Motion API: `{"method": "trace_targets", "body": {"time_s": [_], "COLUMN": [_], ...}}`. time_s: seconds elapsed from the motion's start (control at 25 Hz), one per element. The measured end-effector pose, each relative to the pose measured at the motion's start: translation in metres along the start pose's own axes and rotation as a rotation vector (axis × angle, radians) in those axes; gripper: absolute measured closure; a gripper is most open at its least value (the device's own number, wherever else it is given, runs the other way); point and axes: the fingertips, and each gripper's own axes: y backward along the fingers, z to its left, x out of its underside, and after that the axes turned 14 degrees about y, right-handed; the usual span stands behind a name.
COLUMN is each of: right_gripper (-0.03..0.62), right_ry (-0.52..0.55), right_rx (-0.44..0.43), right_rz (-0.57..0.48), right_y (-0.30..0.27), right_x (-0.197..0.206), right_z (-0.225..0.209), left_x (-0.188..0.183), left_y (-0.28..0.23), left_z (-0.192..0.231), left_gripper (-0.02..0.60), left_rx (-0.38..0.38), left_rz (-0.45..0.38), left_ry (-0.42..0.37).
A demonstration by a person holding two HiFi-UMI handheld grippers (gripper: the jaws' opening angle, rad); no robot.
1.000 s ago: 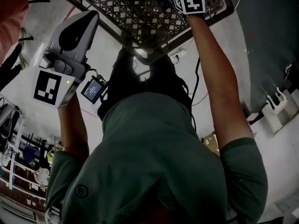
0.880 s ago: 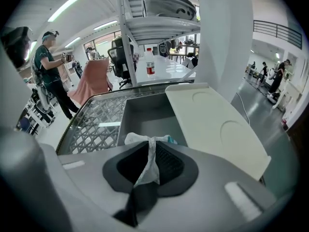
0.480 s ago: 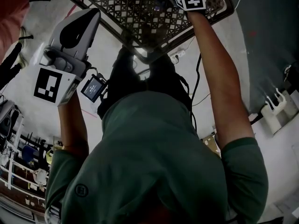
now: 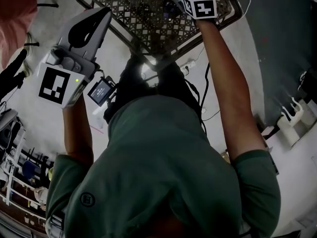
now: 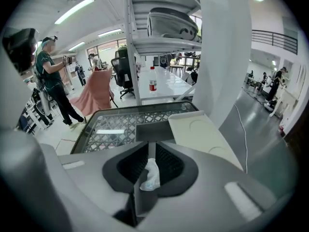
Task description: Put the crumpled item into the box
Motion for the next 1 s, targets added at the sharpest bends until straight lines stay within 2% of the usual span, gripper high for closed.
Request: {"method": "trace_targets", "body": {"time_s": [0.2,0.52,0.76,1.0], "right_gripper": [0.542,0.557,0.586,0.586], "right_ry": [-0.022,0.001,0.04,0.107], "right_rx": [0.039,0.105,0.173,0.245], "right_rz": [-0.102,-0.29,-0.486,-0.716], "right_y": [0.025,0.123,0.23,0.371], "right_x": [-0.025,-0.083,-0.14,-0.19], "right_z": [0.008,0.019,0.027,0.054], "left_x": [0.001,-0.019,-0.037,-0.057], "left_y": [0.001,0.012,0.022,0.046], "left_z": [0.001,-0.018,-0.034,-0.07], "left_gripper": [0.578,0.578,0.578,0.578], "left_rx": [0.016,0.046,0.062,0.064], "left_rz": [-0.019,-0.041,-0.068,-0.093], "left_ry": [-0.035,-0.091,-0.133,-0.174]}}
